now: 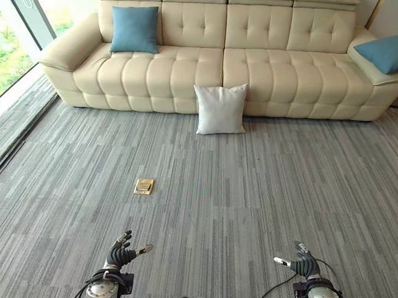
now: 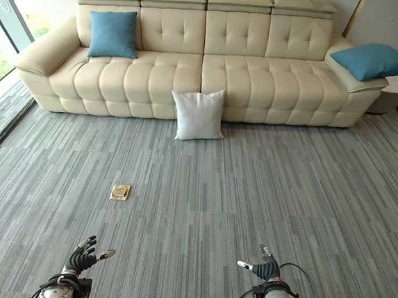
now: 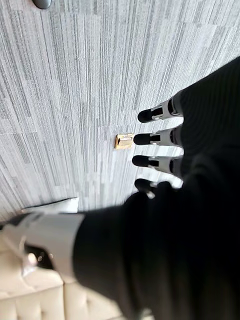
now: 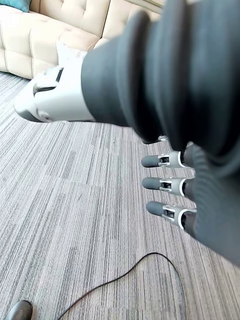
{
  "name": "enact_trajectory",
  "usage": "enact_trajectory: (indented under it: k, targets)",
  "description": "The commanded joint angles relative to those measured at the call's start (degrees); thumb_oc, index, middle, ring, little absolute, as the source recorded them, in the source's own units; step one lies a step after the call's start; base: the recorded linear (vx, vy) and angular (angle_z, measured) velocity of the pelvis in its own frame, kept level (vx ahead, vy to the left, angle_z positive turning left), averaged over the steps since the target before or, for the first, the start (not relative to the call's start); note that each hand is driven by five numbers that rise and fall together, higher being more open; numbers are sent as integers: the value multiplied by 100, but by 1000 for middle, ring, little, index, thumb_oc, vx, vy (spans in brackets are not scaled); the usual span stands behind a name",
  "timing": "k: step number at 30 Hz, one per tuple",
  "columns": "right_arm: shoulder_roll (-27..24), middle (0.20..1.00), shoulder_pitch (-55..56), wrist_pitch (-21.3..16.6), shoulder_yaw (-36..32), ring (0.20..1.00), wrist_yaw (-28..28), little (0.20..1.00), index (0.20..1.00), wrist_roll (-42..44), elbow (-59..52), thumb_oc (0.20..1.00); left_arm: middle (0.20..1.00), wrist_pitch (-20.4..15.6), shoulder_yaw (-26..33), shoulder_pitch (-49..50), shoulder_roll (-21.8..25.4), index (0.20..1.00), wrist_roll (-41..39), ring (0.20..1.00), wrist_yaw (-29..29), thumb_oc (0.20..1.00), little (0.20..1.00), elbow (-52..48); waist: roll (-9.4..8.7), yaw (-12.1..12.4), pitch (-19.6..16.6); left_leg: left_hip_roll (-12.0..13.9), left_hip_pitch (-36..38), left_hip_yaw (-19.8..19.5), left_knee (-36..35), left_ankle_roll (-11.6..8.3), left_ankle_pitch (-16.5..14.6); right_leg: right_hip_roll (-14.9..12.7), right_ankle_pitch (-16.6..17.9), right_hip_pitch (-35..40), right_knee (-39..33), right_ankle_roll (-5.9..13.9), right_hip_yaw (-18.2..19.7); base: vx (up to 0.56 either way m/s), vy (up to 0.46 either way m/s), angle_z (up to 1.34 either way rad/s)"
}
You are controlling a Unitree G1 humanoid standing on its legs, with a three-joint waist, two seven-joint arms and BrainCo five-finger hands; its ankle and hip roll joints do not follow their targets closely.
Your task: Pick up all the scattered cushions and arrange them neatly on the sofa.
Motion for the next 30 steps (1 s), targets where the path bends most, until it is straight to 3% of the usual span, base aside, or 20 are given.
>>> enact_trajectory:
  k: [1, 30]
  targets:
    - [63, 1000, -88, -237, -171, 1000, -141, 1000, 1000, 289, -191, 1000, 1000, -125, 44, -186, 101, 1000, -47, 1000, -16, 1000, 1000, 45, -162, 12, -91, 332, 174, -6, -41, -525, -450, -543, -744, 279, 6, 658, 20, -1, 2, -4]
    - [-106, 1000, -247, -100, -31, 1000, -237, 1000, 1000, -196, -516, 1000, 1000, -68, -4, -99, 73, 1000, -265, 1000, -116, 1000, 1000, 212, -168, 99, -85, 310, 181, -81, -41, -510, -471, -554, -758, 307, 6, 659, -37, 2, 1, 1]
